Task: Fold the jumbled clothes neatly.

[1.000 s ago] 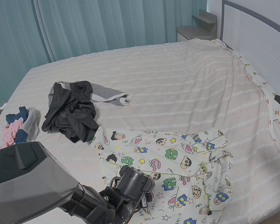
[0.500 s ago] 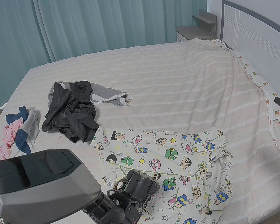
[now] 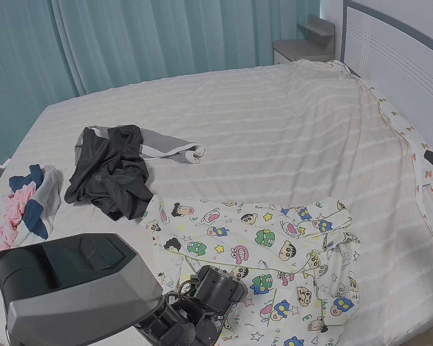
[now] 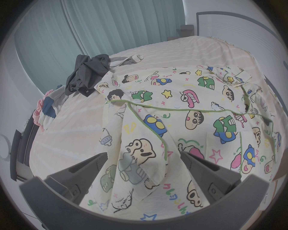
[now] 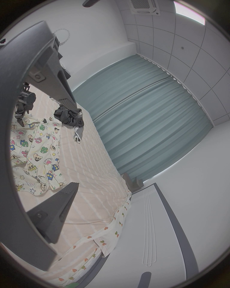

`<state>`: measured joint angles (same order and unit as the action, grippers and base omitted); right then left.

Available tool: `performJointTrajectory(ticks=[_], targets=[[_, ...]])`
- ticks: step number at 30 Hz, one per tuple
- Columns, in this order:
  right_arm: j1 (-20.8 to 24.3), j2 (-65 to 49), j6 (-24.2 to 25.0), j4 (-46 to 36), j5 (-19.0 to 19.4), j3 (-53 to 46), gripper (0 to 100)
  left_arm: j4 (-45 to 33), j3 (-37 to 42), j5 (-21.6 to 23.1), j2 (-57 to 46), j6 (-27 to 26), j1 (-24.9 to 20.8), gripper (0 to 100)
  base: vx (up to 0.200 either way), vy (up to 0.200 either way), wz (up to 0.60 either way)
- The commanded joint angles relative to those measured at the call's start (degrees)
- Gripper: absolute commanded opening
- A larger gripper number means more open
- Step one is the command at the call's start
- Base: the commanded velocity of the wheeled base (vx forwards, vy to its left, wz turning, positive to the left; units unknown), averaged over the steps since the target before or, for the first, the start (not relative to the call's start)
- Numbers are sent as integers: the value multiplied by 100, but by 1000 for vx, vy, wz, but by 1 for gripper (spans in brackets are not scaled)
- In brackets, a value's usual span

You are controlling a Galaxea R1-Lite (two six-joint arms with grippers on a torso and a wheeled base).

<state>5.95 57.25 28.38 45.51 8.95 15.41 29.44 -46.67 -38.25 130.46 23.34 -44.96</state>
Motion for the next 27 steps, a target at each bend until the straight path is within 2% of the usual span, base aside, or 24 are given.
performJointTrajectory(ticks=[1, 8, 14, 27], targets=[[3, 15, 1, 2, 2, -3, 100, 0, 0, -24, 76, -58, 13, 100, 0, 0, 0], [3, 15, 1, 2, 2, -3, 100, 159, 0, -112, 137, -234, 22, 100, 0, 0, 0], [3, 6, 1, 2, 2, -3, 100, 422, 26, -402, 243, -480, 75, 100, 0, 0, 0], [3, 15, 1, 2, 10, -3, 100, 563, 87, -411, 251, -559, 110, 100, 0, 0, 0]])
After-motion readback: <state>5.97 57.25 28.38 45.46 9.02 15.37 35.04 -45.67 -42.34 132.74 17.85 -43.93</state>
